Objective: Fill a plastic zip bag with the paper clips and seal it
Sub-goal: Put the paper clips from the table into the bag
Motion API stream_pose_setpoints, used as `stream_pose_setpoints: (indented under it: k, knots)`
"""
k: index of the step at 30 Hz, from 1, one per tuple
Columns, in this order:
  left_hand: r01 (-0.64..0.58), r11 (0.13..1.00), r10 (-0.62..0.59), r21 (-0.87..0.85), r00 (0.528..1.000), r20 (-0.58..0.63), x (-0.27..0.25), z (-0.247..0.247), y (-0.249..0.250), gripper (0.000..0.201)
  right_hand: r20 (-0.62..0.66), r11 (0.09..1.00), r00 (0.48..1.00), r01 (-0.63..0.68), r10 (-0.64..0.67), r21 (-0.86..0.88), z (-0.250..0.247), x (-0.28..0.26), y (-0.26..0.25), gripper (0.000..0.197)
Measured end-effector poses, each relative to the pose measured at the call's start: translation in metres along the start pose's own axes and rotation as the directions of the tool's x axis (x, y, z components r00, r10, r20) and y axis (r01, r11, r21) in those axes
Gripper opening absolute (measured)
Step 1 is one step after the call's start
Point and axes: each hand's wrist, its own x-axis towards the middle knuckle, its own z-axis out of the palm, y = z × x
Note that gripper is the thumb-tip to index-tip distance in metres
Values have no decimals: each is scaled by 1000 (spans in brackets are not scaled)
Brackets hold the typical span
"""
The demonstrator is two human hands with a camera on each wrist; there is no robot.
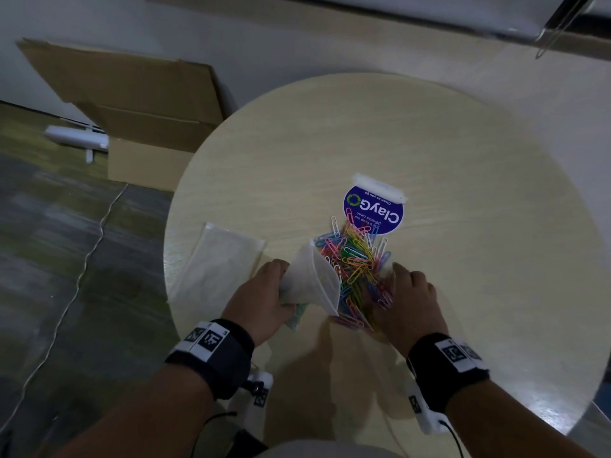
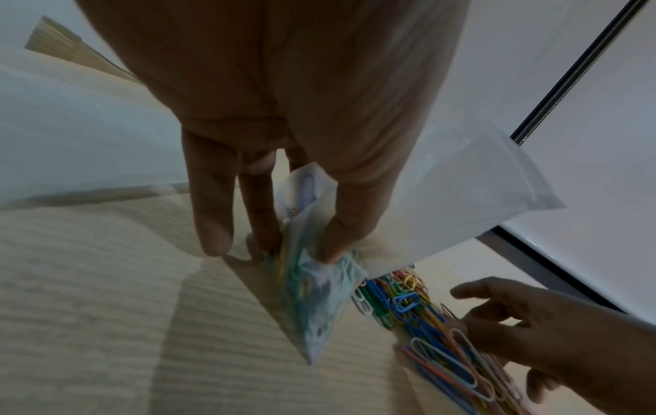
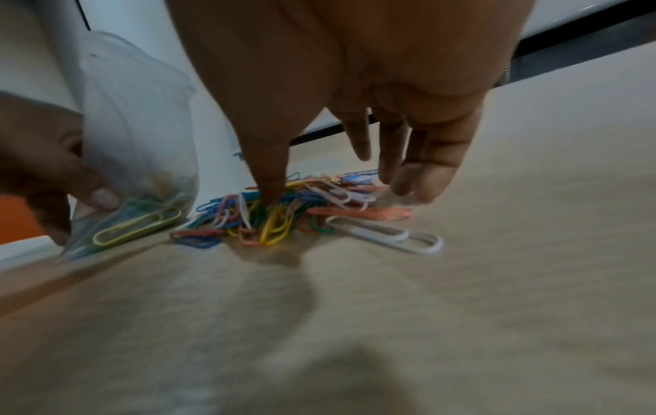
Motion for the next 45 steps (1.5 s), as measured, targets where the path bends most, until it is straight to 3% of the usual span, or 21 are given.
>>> stream_pose_setpoints:
  k: [2,4,7,13,17,24,29,32,36,39,43,45]
  knots:
    - [-4,1000,4,7,1000,5,1,2,0,56,-32,999,998,-47,46,-27,3,-2,2,77]
    - [-7,1000,7,12,1000,13,1,3,0,56,-27,997,996,-80,80,1,2,-2,0,68]
    - [-12,1000,12,14,1000,7,2,3,0,56,8,1000,1000,-8,8,-16,1,-3,-5,40]
    - [-10,1000,10,4,1000,6,1,4,0,55,1,998,999,48,-48,38,-3,-3,-7,35]
    - [-8,1000,8,-2,1000,2,1,5,1,54,63,999,997,47,-48,26,-9,-1,-10,32]
    - [-12,1000,12,-8,999,-31,1,7,4,49,40,984,997,61,-68,166,-53,-5,-12,15]
    - [-7,1000,6,-23,999,-44,2,7,10,53,-25,923,979,200,-204,328,-99,-15,-47,13]
    - [-12,999,10,-33,998,-56,1,6,10,50,-6,910,952,294,-306,293,-104,-16,-69,12]
    - [-31,996,26,-87,998,-57,0,6,9,50,73,911,910,399,-407,103,-88,-10,-91,15]
    - [-45,994,38,-103,997,-69,-1,7,6,45,91,900,899,416,-428,127,-85,-9,-101,21]
    - [-55,990,44,-134,996,-80,-1,8,4,46,26,881,914,383,-406,279,-98,-14,-100,21]
    - [-39,994,32,-103,997,-73,1,7,4,48,-45,876,960,270,-275,399,-104,-17,-82,17]
